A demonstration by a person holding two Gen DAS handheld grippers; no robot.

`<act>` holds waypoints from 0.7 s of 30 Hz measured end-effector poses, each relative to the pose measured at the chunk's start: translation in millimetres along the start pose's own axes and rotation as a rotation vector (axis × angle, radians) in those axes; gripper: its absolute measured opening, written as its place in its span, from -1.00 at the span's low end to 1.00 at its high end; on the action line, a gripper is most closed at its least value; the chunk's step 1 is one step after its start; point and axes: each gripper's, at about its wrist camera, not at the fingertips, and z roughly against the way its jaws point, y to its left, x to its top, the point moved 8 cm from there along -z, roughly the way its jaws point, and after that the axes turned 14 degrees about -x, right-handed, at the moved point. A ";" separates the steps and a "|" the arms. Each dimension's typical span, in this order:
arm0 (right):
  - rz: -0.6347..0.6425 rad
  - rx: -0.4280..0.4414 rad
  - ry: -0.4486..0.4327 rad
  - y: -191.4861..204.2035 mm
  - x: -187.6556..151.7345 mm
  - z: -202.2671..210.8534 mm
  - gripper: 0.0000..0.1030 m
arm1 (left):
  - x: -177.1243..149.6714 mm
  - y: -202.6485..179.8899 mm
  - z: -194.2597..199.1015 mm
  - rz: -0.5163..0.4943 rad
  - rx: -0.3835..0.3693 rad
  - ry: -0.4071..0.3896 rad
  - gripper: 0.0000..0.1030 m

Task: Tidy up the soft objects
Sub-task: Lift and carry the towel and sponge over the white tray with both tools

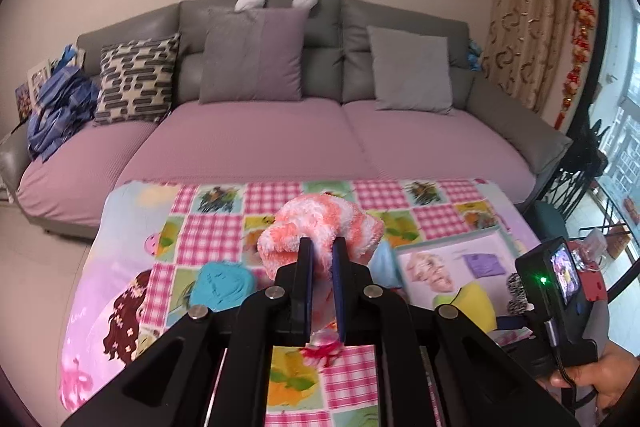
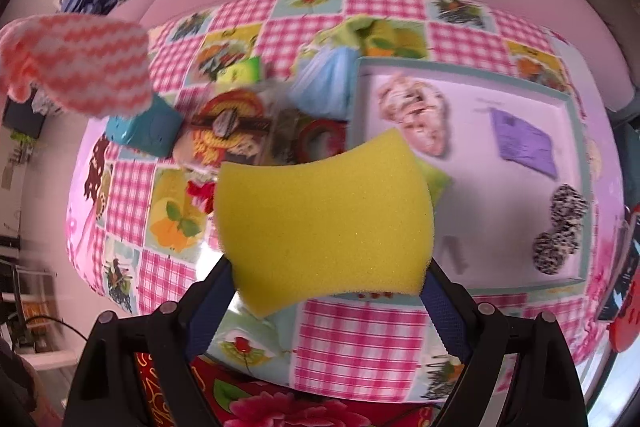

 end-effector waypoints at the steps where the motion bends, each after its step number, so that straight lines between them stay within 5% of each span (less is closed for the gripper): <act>1: -0.012 -0.002 -0.005 -8.9 0.7 3.3 0.75 | 2.1 -7.3 -0.6 -0.007 -0.010 -0.002 -0.83; 21: -0.189 -0.068 0.034 -150.6 -7.8 -15.3 0.75 | -9.9 -133.5 -93.8 -0.124 -0.153 0.128 -0.83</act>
